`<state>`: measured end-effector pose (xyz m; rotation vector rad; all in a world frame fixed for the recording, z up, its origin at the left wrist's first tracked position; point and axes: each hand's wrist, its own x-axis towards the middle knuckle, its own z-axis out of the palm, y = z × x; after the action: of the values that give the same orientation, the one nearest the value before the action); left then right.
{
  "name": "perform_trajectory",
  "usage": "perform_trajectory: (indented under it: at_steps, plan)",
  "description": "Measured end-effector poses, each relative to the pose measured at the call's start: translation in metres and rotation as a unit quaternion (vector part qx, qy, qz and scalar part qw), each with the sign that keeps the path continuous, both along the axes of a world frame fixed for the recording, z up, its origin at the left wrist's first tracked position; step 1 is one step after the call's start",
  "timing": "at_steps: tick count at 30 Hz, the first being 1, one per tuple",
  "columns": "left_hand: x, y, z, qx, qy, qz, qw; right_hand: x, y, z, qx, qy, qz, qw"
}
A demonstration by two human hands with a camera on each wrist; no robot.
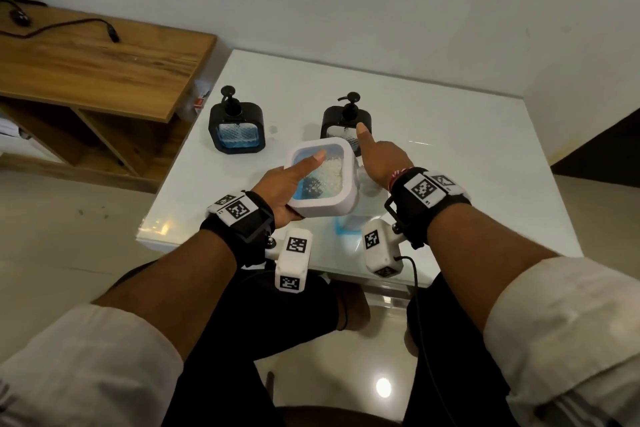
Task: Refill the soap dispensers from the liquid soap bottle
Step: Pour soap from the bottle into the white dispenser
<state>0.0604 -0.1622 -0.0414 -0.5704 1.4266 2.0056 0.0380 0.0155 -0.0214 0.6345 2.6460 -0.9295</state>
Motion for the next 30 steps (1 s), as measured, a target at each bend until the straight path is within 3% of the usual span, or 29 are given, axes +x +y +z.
perform_trajectory:
  at_steps: [12, 20, 25, 30]
  plan:
    - [-0.0021, -0.0029, -0.0029, 0.003, -0.007, -0.008, 1.0, 0.0016, 0.0, 0.0008, 0.012, -0.012, 0.021, 1.0]
    - [-0.002, -0.0014, -0.0021, 0.003, 0.001, -0.001, 1.0, 0.0014, 0.0017, 0.0075, -0.072, 0.038, -0.005, 0.997]
    - [-0.0046, -0.0017, -0.0041, 0.004, -0.004, -0.01, 1.0, 0.0037, 0.0007, 0.0037, -0.01, -0.017, 0.016, 1.0]
    - [0.0, -0.0002, -0.0024, 0.005, 0.001, -0.013, 1.0, 0.0036, 0.0053, 0.0016, -0.026, 0.015, 0.021, 0.999]
